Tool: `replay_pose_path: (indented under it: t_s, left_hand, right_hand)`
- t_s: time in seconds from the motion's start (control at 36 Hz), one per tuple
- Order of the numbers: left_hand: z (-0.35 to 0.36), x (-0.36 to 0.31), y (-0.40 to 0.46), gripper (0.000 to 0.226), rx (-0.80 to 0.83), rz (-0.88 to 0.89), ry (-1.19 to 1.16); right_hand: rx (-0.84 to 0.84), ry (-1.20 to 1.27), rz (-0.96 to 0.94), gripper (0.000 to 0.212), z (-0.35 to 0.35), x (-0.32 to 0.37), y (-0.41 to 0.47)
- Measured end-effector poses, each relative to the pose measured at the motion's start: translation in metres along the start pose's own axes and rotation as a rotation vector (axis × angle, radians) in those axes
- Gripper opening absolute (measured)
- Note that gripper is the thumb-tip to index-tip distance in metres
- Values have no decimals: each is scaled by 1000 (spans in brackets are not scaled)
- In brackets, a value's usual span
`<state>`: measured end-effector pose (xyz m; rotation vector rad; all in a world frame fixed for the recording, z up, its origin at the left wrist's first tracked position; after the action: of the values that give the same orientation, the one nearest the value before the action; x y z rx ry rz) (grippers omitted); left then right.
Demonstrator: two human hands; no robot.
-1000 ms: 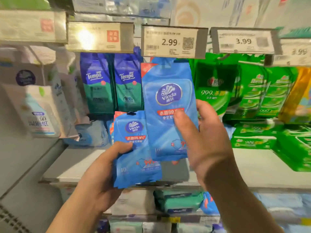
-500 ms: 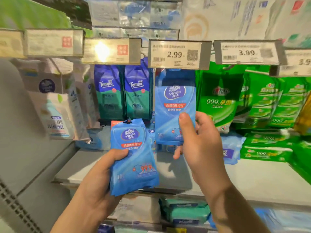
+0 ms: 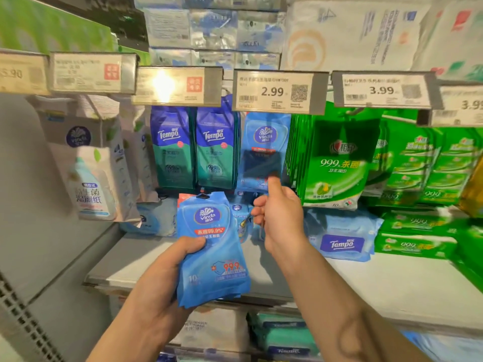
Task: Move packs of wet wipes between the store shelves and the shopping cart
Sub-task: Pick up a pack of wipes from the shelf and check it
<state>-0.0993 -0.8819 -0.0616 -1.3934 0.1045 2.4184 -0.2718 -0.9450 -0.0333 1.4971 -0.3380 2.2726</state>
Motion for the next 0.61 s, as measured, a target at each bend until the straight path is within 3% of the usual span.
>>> replay_pose_path:
  t_s: [0.14, 0.25, 0.31, 0.36, 0.44, 0.53, 0.61]
  left_hand:
    - [-5, 10, 4, 85, -40, -31, -2]
    - [1, 7, 8, 90, -36, -35, 20]
    - [4, 4, 8, 91, -35, -34, -3]
    - [2, 5, 6, 75, -45, -27, -2]
    - [-2, 12, 1, 60, -55, 0, 54]
    - [-1, 15, -4, 58, -67, 37, 82]
    - [3, 15, -5, 54, -77, 51, 78]
  right_hand:
    - [-54, 15, -4, 28, -1, -3, 10]
    - [11, 4, 144, 34, -7, -12, 3]
    - [105, -78, 252, 38, -12, -19, -9]
    - [250, -199, 347, 46, -18, -22, -28]
    - [547, -402, 344, 57, -27, -18, -61]
    - [700, -567, 227, 34, -30, -8, -81]
    - [695, -602, 178, 14, -34, -4, -82]
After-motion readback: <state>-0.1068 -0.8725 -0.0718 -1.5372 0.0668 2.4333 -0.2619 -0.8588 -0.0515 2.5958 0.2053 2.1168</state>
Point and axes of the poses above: each hand's wrist, its own y-axis towards the middle knuckle, its own z-axis out of the palm, x = y × z, the point moved 4 cm from there along y, towards the middle knuckle, and after that the axes turned 5 degrees about y, right-handed, at the moved point
